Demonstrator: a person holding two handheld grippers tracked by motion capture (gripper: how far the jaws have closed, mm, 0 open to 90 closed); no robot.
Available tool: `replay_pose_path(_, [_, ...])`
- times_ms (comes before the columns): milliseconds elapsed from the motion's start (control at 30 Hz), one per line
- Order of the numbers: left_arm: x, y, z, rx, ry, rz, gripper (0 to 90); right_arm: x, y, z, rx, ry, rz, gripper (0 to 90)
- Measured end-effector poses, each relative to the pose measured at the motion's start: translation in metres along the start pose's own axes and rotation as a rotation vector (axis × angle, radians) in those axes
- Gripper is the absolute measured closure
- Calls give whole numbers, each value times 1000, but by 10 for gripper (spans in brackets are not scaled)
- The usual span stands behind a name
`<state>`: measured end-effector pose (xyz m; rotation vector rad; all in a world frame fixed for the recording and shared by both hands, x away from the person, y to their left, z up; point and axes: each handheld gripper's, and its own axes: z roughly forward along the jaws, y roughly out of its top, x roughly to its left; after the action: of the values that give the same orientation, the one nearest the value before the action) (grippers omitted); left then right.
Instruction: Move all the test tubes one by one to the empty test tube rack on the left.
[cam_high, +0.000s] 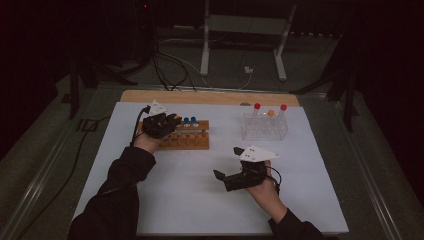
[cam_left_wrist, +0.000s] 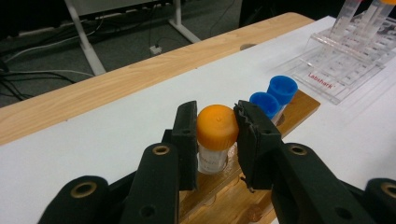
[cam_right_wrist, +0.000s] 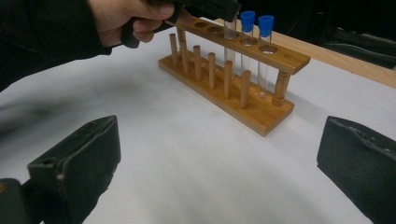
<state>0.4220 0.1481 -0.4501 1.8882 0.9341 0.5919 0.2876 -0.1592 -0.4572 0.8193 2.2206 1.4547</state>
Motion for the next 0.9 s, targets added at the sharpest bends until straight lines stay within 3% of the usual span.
replay_pose_path(167, [-3,2,0,13,5,2,702,-1,1,-1,-7,0,3,0])
replay_pose_path(267, [-6,2,-4,4,-8,6,616,-3,1,-3,-18,-4,0,0])
replay_pose_path(333, [-7,4,-10,0,-4,18,556,-5,2,-4,-27,-12,8,0])
replay_pose_path(500, [-6,6,-32,-48,-48,29,520,-15,5,-11,-46,-55,7,0])
replay_pose_path(700, [-10,1,-65,-106,-75,44,349,-45,12,-25,-81,-171,24,0])
replay_pose_path(833, [-18,-7,-82,-105,-96,50,190,-70,14,-34,-86,-236,44,0])
replay_pose_path(900, [-22,-12,-88,-101,-122,52,160,-80,14,-36,-84,-256,56,0])
